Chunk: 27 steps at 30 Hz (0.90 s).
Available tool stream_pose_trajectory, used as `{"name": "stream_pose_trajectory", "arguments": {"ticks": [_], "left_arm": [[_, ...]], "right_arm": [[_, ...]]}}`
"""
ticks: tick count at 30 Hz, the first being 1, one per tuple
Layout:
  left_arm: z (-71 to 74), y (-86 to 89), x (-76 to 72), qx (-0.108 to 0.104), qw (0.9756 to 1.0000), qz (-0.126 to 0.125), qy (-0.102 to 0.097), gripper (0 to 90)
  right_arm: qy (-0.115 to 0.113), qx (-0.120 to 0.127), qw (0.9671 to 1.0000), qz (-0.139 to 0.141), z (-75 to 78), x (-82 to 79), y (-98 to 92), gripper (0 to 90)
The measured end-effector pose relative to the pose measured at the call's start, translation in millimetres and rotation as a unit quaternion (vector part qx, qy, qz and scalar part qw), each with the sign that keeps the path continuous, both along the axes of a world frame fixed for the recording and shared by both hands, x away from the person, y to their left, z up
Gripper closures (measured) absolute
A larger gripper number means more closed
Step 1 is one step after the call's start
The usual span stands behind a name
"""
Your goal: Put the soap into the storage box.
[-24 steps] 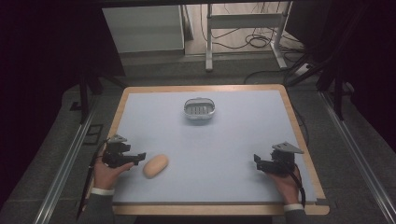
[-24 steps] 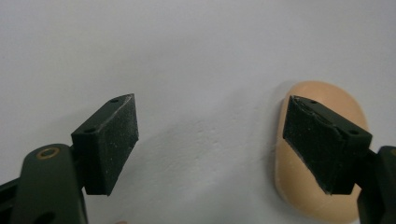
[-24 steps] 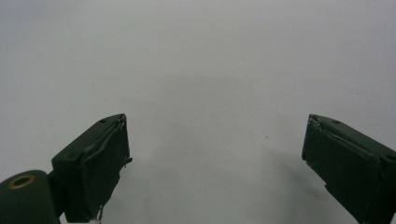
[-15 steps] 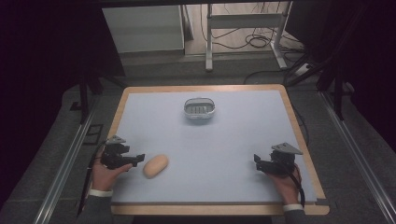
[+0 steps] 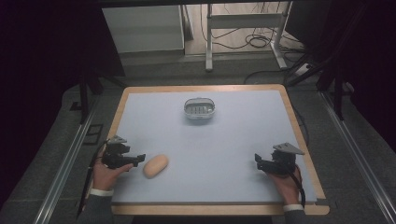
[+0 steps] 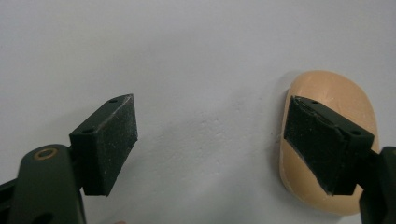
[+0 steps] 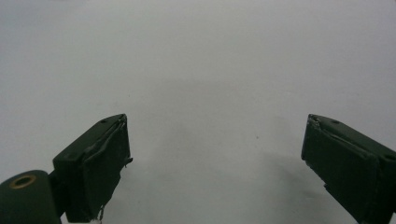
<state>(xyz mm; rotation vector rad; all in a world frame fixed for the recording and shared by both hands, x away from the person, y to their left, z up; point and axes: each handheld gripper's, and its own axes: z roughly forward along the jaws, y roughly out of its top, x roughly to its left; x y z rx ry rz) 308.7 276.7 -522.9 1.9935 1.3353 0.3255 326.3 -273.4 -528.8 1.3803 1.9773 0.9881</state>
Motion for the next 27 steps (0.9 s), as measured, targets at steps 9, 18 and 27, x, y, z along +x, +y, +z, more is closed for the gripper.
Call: {"name": "stream_pose_trajectory", "arguments": {"ticks": [9,18,27], "left_arm": [[2.9,-1.1,-3.4,0.007,0.9999,0.006,-0.003,17.5],[6.0,-1.9,-2.2,0.013,0.9998,0.016,-0.001,17.1],[25.7,-9.0,-6.6,0.019,0.9996,-0.005,-0.018,16.9]], "right_arm": [[-0.004,-0.004,1.0000,0.002,-0.1,-0.6,0.9,8.1],[-0.002,0.001,1.0000,-0.001,0.0,-0.5,0.1,8.1],[-0.003,0.008,0.9999,-0.006,0.2,-0.7,-1.5,8.0]]}}
